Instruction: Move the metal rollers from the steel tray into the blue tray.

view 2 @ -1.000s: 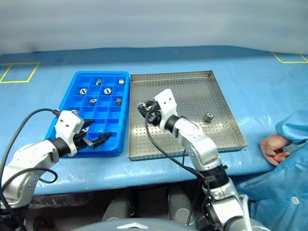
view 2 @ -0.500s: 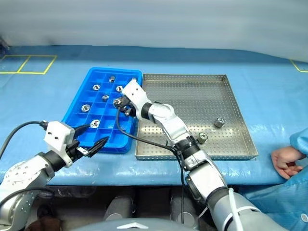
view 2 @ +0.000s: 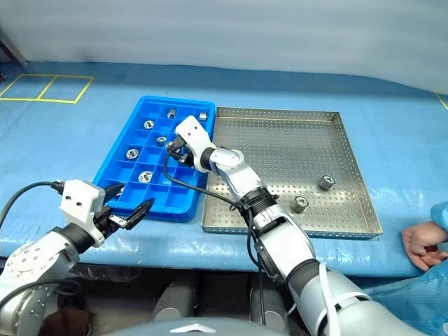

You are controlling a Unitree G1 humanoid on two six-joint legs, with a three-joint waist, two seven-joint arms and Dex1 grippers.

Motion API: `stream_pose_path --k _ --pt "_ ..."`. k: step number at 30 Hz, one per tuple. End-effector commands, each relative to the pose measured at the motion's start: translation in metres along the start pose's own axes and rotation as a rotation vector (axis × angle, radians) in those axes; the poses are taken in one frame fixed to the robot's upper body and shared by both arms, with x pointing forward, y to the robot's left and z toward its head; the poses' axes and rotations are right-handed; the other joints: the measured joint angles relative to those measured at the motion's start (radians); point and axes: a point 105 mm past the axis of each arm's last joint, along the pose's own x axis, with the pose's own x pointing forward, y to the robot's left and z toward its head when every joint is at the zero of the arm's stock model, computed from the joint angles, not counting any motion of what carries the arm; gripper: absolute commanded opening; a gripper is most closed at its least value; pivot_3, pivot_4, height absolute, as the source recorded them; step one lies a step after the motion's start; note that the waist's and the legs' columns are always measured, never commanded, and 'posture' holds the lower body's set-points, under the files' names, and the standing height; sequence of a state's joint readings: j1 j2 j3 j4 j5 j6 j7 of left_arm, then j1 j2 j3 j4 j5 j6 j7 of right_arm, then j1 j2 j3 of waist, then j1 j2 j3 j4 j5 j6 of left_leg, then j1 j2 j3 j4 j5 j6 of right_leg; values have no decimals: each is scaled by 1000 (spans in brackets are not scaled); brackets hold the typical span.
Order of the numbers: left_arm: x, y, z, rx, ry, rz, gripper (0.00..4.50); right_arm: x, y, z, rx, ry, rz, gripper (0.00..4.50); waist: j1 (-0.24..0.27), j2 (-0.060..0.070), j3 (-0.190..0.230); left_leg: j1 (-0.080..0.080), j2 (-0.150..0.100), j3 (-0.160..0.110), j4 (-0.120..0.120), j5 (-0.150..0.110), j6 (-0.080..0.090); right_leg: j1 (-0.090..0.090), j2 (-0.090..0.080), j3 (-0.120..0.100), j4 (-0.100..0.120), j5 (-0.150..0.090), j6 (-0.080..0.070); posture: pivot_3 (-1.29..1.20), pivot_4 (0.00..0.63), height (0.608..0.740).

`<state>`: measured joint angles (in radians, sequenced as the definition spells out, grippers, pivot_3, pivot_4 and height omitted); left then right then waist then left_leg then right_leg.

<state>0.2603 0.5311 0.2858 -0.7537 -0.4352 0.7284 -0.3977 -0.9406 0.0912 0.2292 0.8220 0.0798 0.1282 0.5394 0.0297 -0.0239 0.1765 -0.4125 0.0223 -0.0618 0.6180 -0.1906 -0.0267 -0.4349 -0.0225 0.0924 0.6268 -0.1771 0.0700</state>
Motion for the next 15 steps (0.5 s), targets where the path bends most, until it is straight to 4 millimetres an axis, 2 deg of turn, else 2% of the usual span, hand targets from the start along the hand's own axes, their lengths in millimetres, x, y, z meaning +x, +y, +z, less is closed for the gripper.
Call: stream_pose_path --k 1,5,15 --pt "-1 -3 13 34 -45 -1 4500 4 1 28 -34 -94 8 3112 0 0 0 0 0 0 0 0 0 0 0 0 0 0 0 298 150 740" --pt "1 -3 11 30 -38 -3 4500 3 0 33 -35 -116 -9 4471 0 0 0 0 0 0 -1 0 0 0 0 0 0 0 -1 291 150 740" --pt "6 -4 13 25 -39 -23 4500 -3 -11 39 -38 -154 -74 4471 -1 0 0 0 0 0 -2 0 0 -1 0 -1 0 -1 -1 259 150 740"
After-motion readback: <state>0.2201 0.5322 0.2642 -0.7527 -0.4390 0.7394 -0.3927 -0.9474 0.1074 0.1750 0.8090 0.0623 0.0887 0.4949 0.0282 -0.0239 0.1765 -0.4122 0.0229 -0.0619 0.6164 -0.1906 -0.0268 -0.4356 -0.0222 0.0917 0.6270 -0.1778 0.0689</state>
